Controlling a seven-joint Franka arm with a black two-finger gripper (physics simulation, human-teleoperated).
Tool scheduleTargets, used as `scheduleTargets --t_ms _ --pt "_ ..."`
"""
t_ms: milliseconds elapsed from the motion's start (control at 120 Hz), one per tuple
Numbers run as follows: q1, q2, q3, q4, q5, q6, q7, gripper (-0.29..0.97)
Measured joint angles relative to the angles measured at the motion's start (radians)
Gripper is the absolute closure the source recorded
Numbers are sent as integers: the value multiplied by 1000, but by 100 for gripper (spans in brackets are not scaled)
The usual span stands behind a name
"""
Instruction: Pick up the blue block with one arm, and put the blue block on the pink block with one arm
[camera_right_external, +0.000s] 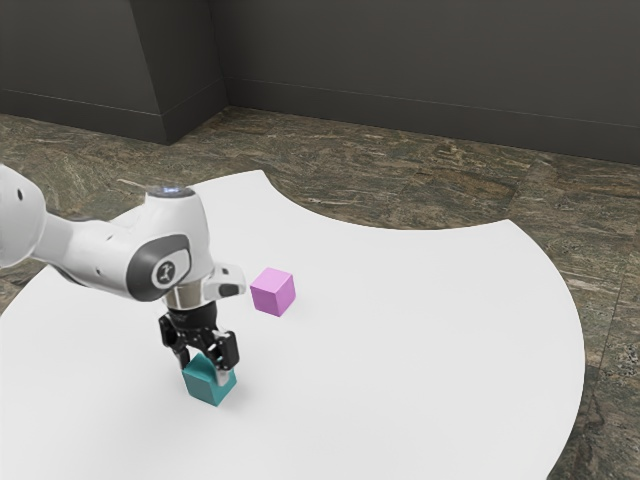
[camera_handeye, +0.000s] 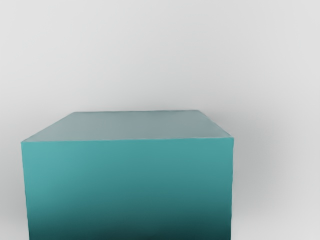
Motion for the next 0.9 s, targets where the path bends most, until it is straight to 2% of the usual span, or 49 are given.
scheduleTargets --t_ms 242,558,900 --pt "9 43 1 3 -32 22 3 9" --pt "9 50 2 3 -43 41 4 26" --pt "15 28 6 30 -27 47 -12 36"
